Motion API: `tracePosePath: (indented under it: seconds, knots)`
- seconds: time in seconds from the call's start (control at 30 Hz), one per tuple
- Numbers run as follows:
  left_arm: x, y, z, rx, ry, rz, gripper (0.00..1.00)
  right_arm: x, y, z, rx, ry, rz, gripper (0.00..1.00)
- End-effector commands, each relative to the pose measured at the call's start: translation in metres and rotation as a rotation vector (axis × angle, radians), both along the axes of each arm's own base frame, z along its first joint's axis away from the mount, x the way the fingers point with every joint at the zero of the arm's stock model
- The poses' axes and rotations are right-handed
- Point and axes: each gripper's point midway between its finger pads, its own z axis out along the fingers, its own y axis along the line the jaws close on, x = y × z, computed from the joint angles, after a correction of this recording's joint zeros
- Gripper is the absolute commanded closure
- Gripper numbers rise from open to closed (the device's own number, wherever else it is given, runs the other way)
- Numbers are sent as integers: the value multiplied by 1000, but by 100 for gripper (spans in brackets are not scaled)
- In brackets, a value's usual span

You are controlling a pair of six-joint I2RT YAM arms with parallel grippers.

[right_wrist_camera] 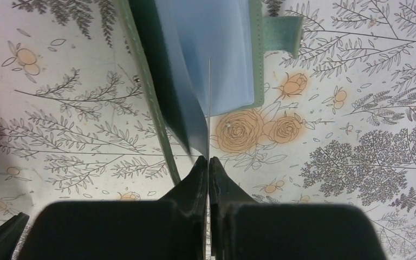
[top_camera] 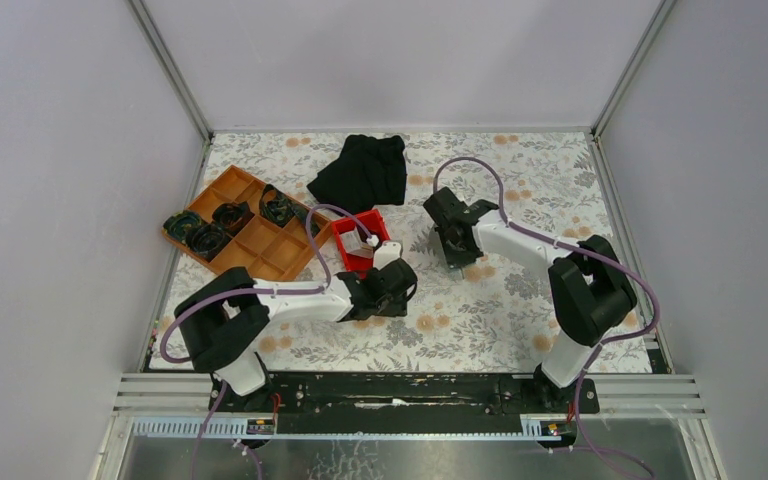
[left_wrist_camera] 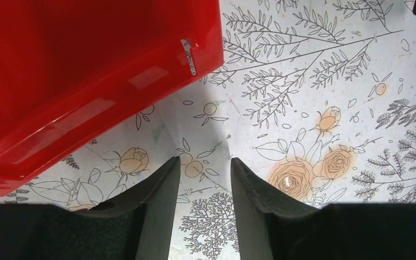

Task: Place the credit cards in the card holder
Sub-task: Open the card holder at the center of the board.

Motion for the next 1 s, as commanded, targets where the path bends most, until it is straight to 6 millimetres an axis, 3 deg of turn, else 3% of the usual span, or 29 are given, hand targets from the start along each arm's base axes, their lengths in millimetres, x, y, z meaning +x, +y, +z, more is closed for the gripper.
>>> tracePosePath:
  seconds: [0.0, 0.23, 0.43, 0.73, 0.97]
  knots:
    - [4, -6, 6, -3, -19, 12, 53, 7, -11, 19, 51, -51, -66, 100]
    - [0, -7, 4, 5, -15, 11, 53, 5, -26, 19, 87, -45, -124, 100]
    - [-2, -5, 3, 14, -12, 11, 53, 6, -27, 8, 125, -14, -131, 100]
    - [-2, -5, 4, 25, -17, 5, 53, 24, -26, 7, 132, -6, -138, 100]
    - [14, -25, 25, 7, -64, -23, 53, 34, -29, 14, 103, -24, -130, 100]
